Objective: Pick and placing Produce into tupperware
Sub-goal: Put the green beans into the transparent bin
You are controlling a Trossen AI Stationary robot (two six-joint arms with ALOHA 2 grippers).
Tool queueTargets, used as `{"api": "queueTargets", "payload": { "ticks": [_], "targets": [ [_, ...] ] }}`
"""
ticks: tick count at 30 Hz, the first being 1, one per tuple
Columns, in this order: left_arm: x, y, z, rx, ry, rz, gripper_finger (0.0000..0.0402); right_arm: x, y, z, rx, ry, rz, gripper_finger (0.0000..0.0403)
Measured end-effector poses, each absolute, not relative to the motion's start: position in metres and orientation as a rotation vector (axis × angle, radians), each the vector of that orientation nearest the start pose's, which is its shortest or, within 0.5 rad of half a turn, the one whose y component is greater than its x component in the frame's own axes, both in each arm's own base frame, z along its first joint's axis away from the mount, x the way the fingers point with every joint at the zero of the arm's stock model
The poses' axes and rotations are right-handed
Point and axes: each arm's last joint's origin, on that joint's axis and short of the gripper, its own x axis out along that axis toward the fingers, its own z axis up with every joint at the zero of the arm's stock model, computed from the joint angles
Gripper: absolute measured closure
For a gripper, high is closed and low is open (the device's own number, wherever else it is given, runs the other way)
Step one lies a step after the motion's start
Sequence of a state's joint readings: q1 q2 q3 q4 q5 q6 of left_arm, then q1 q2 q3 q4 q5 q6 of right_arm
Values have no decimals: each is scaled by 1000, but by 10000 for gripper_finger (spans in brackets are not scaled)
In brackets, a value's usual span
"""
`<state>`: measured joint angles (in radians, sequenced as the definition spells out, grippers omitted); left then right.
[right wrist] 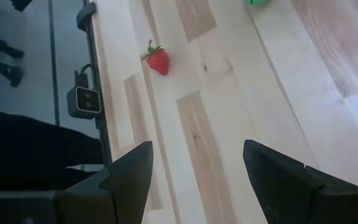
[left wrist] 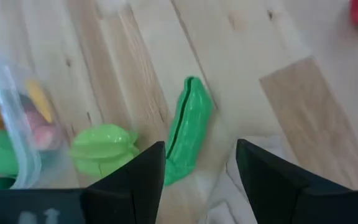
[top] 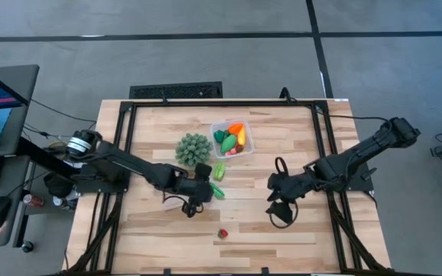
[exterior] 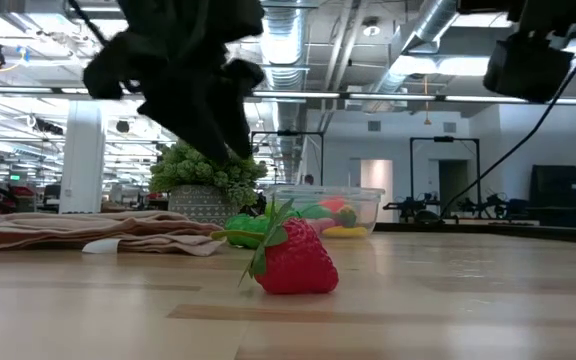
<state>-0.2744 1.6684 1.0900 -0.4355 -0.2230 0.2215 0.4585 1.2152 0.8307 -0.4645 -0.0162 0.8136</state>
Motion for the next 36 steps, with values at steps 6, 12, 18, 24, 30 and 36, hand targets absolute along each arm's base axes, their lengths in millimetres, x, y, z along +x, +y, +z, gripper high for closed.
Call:
{"api": "queueTargets", "payload": {
  "ticks": [6, 12, 18, 24, 30, 36],
  "targets": [
    [345, -76, 196, 482, 1081, -201, 212, 208, 121, 242, 542, 928, 24, 159],
    [359, -68, 194, 492, 1104, -223, 212, 199, 131, 240, 529, 906, -38, 159],
    [362, -61, 195, 492, 1096, -271, 212, 194, 138, 241, 516, 866, -72, 159],
    [364, -60, 195, 523, 1061, -366, 212, 193, 140, 241, 493, 836, -96, 159],
    [368, -57, 198, 545, 999, -404, 212, 192, 138, 240, 473, 824, -127, 159],
    [370, -45, 198, 519, 1000, -387, 212, 192, 138, 240, 473, 823, -128, 159]
  ]
}}
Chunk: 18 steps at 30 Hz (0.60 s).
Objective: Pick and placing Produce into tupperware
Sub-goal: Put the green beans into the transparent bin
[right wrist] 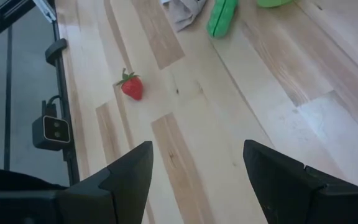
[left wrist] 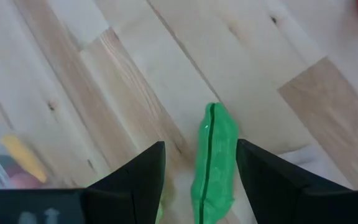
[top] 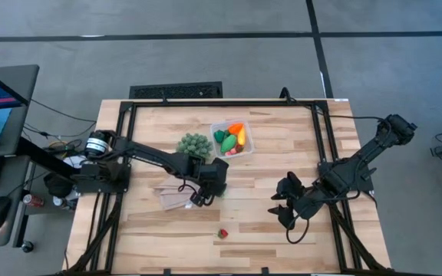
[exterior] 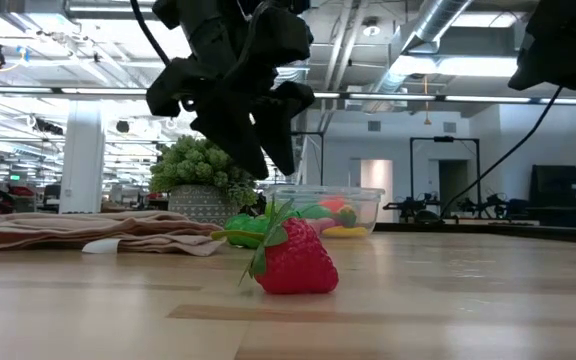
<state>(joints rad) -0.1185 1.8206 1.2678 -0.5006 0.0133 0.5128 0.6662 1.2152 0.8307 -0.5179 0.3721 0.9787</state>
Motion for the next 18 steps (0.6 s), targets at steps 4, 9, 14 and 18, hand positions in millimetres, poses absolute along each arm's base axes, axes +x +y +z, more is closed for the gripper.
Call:
{"api": "queueTargets", "payload": {
  "ticks": [4, 9, 14, 18],
  "targets": [
    [375, -41, 188, 493, 1004, -406, 212, 192, 138, 240, 472, 824, -128, 159],
    [379, -43, 172, 476, 1042, -438, 212, 192, 137, 240, 467, 822, -136, 159],
    [380, -42, 170, 466, 1038, -426, 212, 191, 136, 239, 452, 821, -153, 159],
    [381, -37, 170, 452, 1041, -417, 212, 191, 135, 238, 442, 830, -161, 159]
  ]
}}
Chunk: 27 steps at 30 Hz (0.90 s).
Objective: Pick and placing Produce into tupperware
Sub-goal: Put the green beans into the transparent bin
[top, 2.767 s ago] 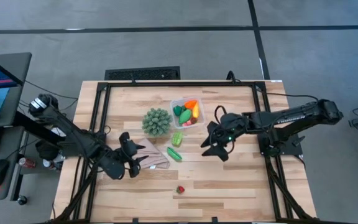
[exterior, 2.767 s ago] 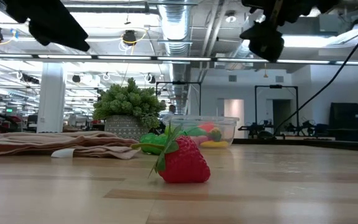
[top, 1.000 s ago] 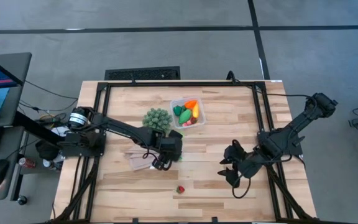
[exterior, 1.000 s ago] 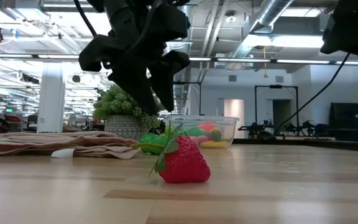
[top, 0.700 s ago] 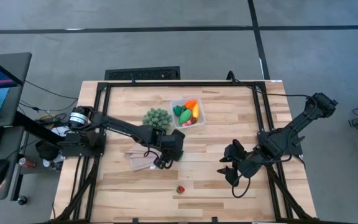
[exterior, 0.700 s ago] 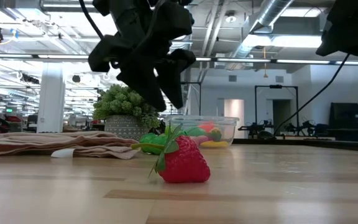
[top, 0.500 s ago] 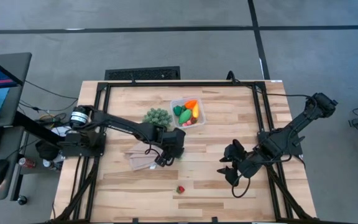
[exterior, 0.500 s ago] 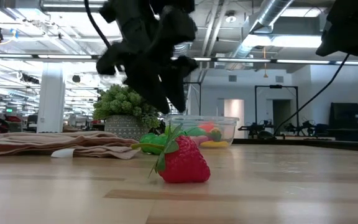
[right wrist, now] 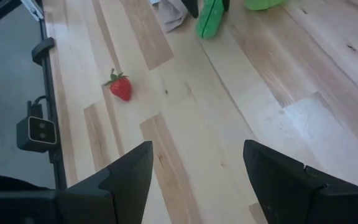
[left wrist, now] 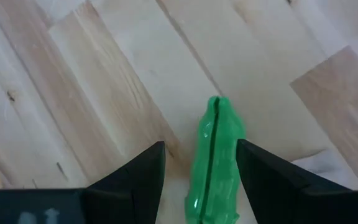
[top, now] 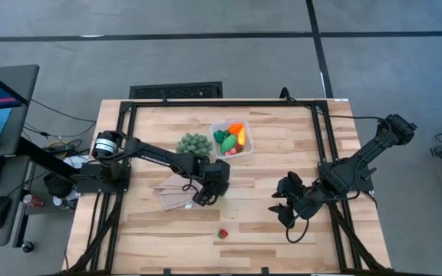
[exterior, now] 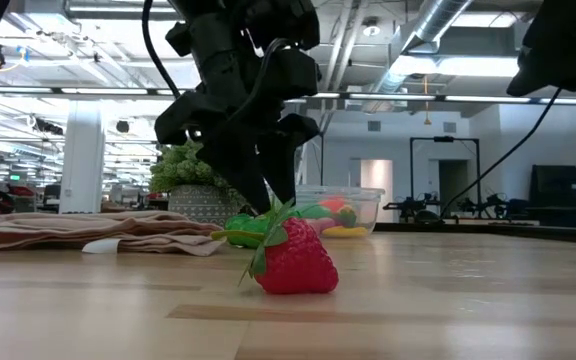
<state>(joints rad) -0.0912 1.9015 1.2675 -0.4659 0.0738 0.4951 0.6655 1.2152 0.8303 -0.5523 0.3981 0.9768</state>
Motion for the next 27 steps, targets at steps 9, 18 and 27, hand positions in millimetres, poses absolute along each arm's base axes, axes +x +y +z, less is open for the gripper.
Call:
{"api": "queueTargets", "payload": {
  "ticks": [9, 18, 27],
  "targets": [
    [380, -32, 169, 424, 1045, -447, 212, 190, 134, 237, 419, 829, -189, 159],
    [380, -25, 168, 403, 1027, -458, 212, 190, 133, 238, 418, 825, -194, 159],
    [371, -23, 157, 385, 1083, -464, 212, 190, 133, 238, 410, 811, -207, 159]
  ]
}}
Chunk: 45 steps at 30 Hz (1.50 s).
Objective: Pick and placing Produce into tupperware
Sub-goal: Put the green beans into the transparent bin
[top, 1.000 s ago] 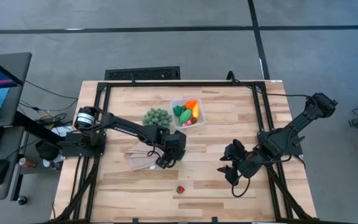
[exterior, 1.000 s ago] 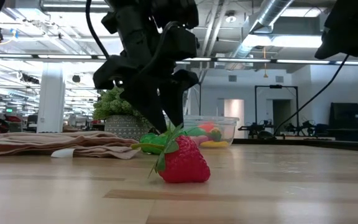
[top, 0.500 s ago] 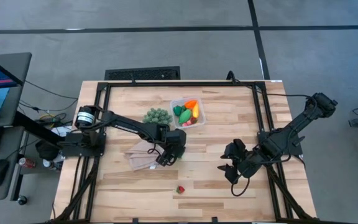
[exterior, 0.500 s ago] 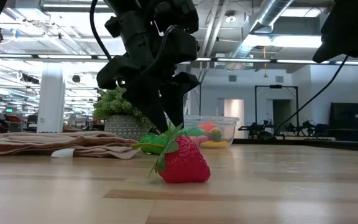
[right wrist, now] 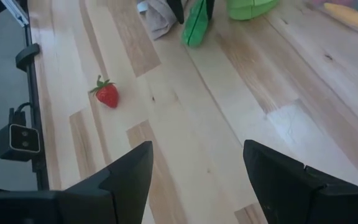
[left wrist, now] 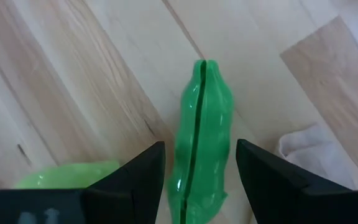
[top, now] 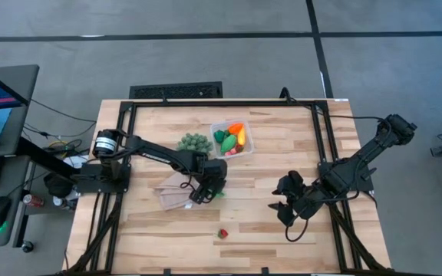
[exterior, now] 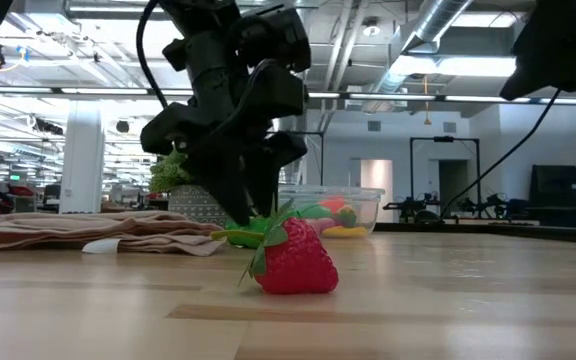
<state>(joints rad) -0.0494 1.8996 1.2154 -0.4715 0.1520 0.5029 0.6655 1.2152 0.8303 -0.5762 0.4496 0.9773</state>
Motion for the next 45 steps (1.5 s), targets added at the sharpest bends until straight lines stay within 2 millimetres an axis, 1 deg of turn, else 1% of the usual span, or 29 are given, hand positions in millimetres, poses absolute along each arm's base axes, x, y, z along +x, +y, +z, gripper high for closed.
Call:
{"api": "queueTargets", "payload": {
  "ticks": [3, 14, 17, 28, 35, 45],
  "targets": [
    [369, -23, 154, 374, 1094, -453, 212, 190, 133, 238, 397, 805, -210, 159],
    [370, -22, 154, 374, 1088, -434, 212, 194, 126, 238, 397, 791, -248, 159],
    [369, -22, 150, 374, 1075, -431, 212, 195, 125, 238, 401, 789, -256, 159],
    [368, -23, 146, 360, 1060, -420, 212, 195, 125, 238, 399, 790, -255, 159],
    [365, -24, 140, 310, 1053, -407, 212, 195, 125, 238, 400, 789, -256, 159],
    [365, -24, 139, 283, 1059, -388, 218, 195, 125, 238, 400, 789, -256, 159]
  ]
}}
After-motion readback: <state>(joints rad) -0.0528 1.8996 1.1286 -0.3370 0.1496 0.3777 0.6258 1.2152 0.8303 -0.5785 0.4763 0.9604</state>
